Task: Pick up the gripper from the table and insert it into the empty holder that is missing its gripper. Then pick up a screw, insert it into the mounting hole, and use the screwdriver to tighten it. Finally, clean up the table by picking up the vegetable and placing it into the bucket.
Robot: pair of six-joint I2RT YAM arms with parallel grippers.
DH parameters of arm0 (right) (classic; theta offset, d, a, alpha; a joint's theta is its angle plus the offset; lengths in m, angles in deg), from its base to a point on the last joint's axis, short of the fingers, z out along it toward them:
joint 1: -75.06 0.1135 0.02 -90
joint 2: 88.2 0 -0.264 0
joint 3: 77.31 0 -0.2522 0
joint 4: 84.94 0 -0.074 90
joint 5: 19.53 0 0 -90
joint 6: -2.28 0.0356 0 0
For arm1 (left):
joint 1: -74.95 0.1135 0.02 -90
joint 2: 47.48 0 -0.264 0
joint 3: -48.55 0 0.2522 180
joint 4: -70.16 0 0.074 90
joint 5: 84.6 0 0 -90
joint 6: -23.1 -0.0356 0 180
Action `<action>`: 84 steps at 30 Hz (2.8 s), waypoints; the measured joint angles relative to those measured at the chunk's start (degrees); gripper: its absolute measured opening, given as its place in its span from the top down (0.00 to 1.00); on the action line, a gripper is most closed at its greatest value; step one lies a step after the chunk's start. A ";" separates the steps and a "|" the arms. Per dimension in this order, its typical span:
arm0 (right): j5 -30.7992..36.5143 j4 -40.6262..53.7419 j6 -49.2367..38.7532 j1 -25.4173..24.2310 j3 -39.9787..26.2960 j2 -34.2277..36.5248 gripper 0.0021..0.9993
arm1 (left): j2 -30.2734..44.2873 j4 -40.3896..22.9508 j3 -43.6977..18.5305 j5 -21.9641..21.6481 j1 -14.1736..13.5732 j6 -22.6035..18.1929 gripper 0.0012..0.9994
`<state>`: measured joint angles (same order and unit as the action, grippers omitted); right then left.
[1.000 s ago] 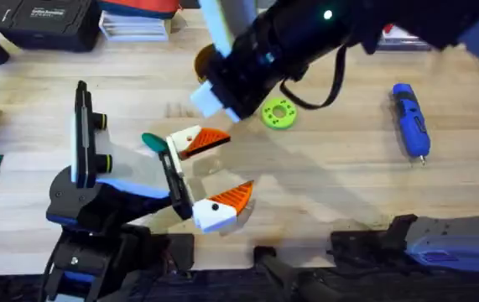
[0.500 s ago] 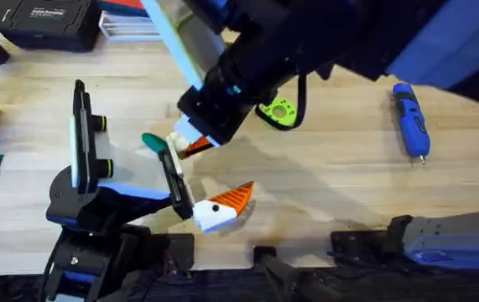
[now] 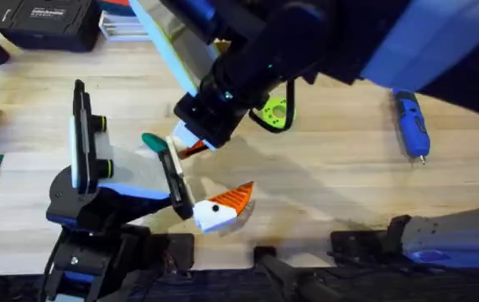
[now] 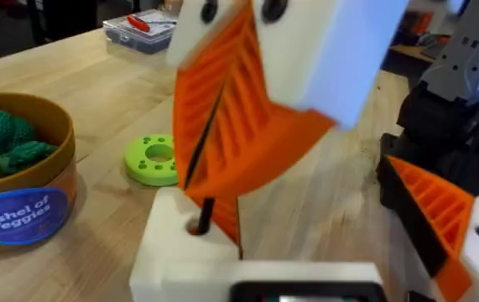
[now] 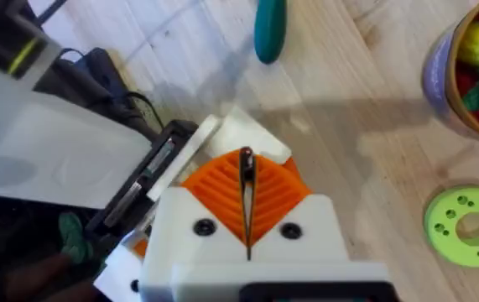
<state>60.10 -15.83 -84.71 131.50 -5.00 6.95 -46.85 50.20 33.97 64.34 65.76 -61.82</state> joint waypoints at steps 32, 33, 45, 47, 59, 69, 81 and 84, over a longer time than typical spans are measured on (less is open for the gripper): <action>0.02 -1.73 0.00 0.02 -0.07 1.77 1.00 | 0.00 -0.04 0.00 0.04 0.00 0.02 0.01; 0.02 -1.73 0.00 0.02 -0.07 1.77 1.00 | 0.00 -0.02 0.00 0.04 0.00 0.02 0.01; 0.80 -0.50 0.37 -1.02 -0.09 1.25 0.01 | 0.00 -0.02 0.00 0.04 0.00 0.00 0.01; 0.42 -0.24 0.50 -1.33 -0.09 0.77 0.01 | 0.02 -0.02 0.00 0.07 0.00 -0.02 0.01; 0.20 5.43 1.97 -10.54 -0.09 -10.51 0.01 | 0.00 -0.02 0.00 0.04 0.00 -0.02 0.01; -1.76 4.21 2.08 -17.92 13.54 -25.45 0.01 | 0.00 -0.02 0.00 0.04 0.00 -0.04 0.01; -12.71 3.56 -6.29 -17.94 17.62 -27.41 0.01 | 0.00 -0.02 0.00 0.07 0.00 -0.22 0.40; -14.23 3.56 -9.21 -17.94 17.62 -27.41 0.01 | 0.01 -0.02 0.00 0.07 0.00 -0.22 0.86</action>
<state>45.87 -12.27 -93.92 113.56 12.62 -20.46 -46.84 50.18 33.97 64.41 65.76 -62.04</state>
